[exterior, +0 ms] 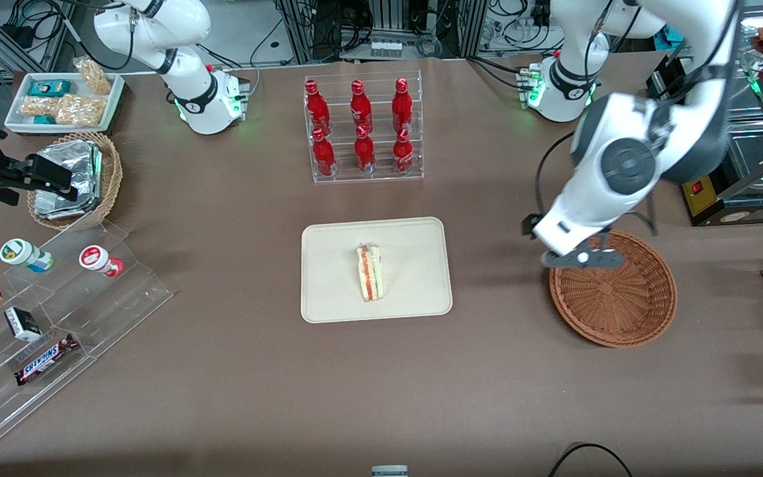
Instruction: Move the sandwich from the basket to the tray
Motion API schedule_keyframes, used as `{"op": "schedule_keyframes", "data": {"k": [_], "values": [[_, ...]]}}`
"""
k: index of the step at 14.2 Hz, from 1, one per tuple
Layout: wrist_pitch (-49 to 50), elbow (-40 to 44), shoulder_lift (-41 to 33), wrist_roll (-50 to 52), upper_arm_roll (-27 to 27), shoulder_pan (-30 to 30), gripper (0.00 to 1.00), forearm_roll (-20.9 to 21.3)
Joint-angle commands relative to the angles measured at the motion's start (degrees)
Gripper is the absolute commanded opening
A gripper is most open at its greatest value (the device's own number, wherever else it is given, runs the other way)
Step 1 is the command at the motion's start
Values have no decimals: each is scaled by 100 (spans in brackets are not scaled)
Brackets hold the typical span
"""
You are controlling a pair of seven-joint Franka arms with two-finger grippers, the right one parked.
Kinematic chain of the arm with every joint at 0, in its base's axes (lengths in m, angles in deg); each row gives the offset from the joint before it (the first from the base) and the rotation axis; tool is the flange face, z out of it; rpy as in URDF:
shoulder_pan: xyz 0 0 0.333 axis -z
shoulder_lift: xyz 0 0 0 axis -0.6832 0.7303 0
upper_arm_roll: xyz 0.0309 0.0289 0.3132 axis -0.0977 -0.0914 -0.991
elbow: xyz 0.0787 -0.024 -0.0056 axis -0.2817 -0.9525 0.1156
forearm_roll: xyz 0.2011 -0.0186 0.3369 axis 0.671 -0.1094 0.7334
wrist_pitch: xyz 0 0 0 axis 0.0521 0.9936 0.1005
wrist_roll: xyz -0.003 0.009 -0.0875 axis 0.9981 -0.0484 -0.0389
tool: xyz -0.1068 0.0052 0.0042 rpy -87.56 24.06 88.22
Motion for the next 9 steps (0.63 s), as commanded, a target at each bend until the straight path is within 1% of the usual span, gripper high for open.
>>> {"op": "schedule_keyframes", "data": {"k": [1,3,6,9], "values": [[438,-192,-636,-888,58,-389,100,-18],[693,-131,-934,-1424,76,-731,100,-18],[1054,317,-936,-2067,137,-1338,100,-132],[1203,738,-936,-2227,619,-2068,100,-159]]}}
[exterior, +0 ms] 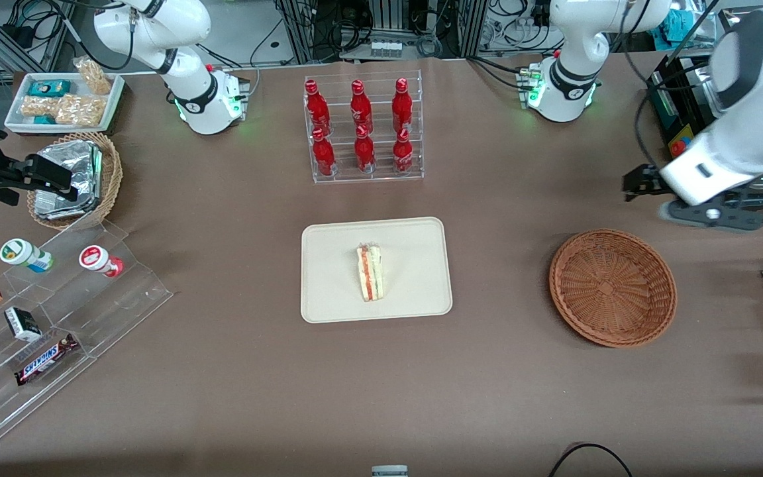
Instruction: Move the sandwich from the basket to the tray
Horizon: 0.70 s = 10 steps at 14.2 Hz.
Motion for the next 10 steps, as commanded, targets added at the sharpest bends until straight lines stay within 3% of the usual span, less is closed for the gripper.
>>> {"op": "schedule_keyframes", "data": {"k": [1,7,10], "values": [[308,410,7,-114,367,-451,100,-63],[291,867,24,-17,-185,-154,100,-107],[274,1070,174,71,-362,41,100,-379]]}}
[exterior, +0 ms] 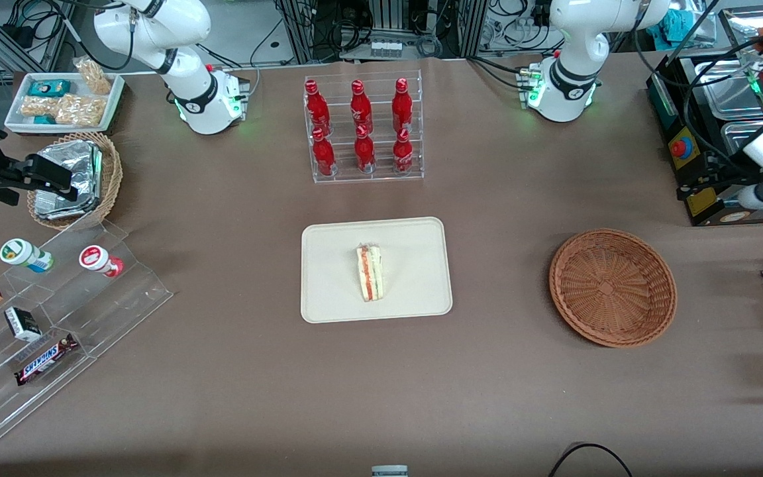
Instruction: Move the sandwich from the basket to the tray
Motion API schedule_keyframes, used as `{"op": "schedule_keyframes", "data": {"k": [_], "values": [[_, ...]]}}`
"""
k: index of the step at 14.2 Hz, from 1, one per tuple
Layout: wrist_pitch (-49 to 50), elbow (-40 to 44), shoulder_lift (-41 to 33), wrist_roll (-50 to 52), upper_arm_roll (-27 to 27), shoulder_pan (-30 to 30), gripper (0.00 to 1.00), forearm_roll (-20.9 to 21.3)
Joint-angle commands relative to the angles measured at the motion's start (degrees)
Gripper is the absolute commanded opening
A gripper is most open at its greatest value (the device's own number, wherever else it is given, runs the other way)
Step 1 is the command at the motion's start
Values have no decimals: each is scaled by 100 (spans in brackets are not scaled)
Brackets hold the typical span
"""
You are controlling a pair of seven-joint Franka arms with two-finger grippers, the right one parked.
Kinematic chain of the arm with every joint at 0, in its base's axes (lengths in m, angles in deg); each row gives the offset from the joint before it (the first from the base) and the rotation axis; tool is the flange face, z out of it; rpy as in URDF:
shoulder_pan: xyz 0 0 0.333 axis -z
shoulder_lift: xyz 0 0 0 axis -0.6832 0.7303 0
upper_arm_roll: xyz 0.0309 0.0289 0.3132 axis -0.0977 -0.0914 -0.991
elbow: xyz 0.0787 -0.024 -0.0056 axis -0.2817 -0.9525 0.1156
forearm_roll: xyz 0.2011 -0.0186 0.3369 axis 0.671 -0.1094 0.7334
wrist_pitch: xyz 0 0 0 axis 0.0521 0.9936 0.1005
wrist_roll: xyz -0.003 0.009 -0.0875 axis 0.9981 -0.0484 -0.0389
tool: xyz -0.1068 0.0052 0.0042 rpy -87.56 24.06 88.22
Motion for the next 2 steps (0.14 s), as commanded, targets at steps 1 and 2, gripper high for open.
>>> {"op": "schedule_keyframes", "data": {"k": [1,2], "values": [[116,245,140,127,-128,185,100,-167],[133,245,131,127,-154,220,100,-167]]}}
